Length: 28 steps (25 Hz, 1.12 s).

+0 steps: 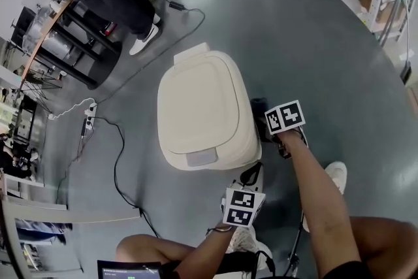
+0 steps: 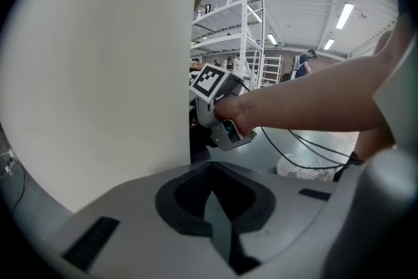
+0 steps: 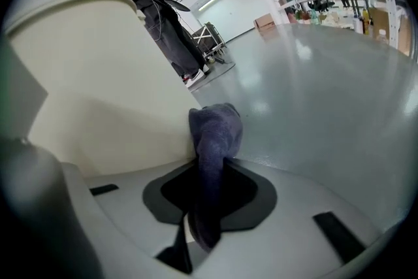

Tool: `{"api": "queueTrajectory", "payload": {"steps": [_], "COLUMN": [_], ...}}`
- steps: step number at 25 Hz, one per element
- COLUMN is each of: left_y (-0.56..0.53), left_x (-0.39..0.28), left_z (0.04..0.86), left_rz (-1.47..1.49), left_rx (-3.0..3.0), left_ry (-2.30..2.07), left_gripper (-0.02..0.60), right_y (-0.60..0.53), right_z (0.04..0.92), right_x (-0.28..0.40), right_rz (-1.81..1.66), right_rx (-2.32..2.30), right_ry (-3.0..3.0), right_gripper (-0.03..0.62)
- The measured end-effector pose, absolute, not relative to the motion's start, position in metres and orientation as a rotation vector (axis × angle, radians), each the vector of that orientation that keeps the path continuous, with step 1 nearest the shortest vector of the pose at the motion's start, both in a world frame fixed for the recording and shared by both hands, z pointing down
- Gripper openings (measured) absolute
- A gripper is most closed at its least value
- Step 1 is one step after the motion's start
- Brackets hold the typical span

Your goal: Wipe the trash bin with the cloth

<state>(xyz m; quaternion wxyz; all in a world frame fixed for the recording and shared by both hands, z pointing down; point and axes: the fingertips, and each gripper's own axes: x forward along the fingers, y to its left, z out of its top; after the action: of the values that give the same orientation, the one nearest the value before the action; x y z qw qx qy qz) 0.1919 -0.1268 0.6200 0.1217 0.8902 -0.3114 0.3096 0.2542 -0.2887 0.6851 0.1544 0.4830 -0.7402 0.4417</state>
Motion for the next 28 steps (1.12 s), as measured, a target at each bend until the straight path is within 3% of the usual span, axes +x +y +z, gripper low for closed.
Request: {"api": "queueTrajectory", "payload": {"steps": [5, 16, 28], "left_y": [-0.126, -0.101, -0.130], "left_x": [0.183, 0.136, -0.015], "left_z": [0.589, 0.505, 0.397], "left_rz": [0.847, 0.667, 0.461], "left_rx": [2.601, 2.566, 2.518], "left_ry": [-0.948, -1.083, -1.368], "left_gripper": [-0.003, -0.002, -0.002], "right_y": [-0.261, -0.164, -0.078], "right_z": [0.624, 0.471, 0.369], "right_x": [0.258, 0.247, 0.208], "right_rz": [1.236, 0.833, 0.644], "right_rx": [1.522, 1.784, 1.900], "right_ry": [-2.213, -2.251, -2.384], "right_gripper": [0.075, 0.075, 0.075]}}
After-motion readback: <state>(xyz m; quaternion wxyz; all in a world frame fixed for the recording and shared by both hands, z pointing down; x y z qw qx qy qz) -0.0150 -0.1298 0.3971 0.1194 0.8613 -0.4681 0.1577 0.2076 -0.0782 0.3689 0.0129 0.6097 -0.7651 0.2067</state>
